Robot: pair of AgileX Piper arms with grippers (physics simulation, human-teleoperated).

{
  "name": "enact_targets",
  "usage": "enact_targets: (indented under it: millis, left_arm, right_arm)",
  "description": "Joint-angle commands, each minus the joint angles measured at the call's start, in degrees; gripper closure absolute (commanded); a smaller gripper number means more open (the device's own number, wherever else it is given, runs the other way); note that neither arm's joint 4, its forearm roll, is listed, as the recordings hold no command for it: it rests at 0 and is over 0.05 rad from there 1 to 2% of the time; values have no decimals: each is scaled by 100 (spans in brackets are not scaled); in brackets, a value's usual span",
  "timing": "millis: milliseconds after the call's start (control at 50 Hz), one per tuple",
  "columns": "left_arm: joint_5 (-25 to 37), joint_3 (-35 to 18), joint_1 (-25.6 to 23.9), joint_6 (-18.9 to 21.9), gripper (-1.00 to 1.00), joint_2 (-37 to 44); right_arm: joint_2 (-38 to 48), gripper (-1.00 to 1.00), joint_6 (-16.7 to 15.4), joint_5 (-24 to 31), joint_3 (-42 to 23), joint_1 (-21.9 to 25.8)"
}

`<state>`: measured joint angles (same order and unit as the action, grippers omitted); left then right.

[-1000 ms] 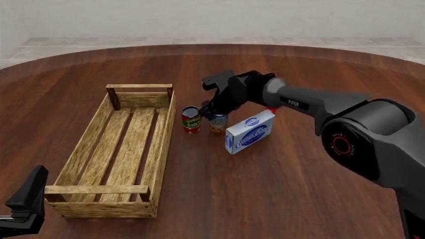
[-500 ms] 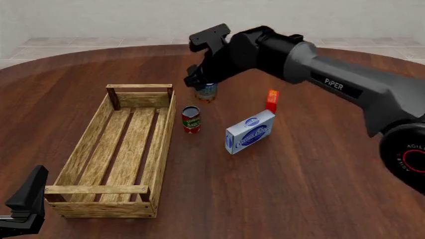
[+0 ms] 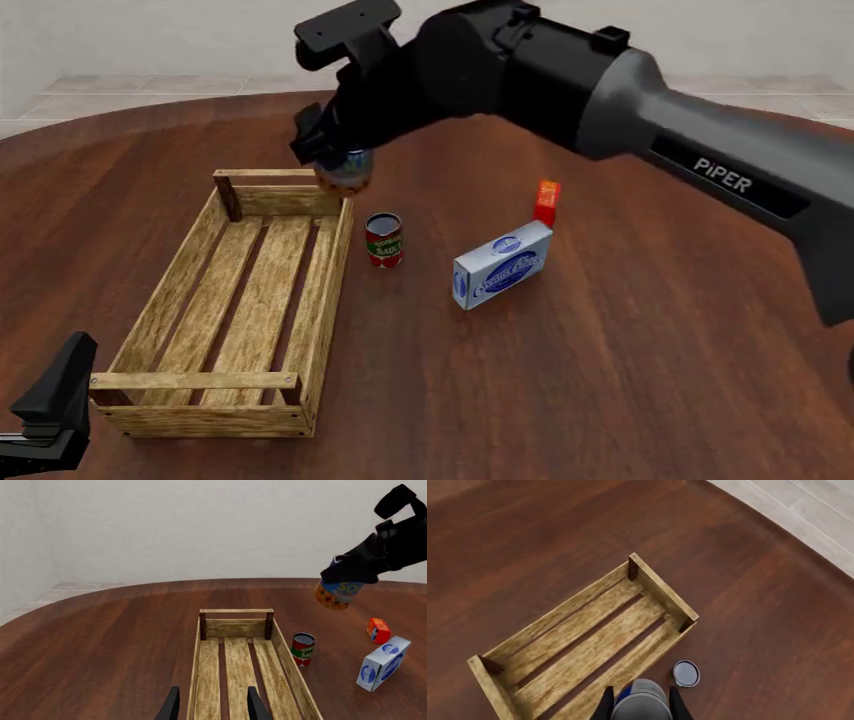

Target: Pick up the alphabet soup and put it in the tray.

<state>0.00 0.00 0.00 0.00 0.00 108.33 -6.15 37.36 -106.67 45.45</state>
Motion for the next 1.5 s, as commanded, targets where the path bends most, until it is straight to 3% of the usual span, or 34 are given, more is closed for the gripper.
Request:
enact_targets:
  millis: [20, 520, 920, 1500]
  left_arm:
    - [0, 0, 0, 0, -100, 0]
    - [0, 0, 0, 0, -100, 0]
    - [0, 0, 0, 0, -100, 0]
    - [0, 0, 0, 0, -100, 0]
  right_arm:
    - [69, 100, 112, 128, -371, 498]
    - [701, 100, 178, 26, -537, 1189]
    - [1075, 100, 342, -155, -461, 1250]
    - [1487, 100, 307, -409, -317, 1176]
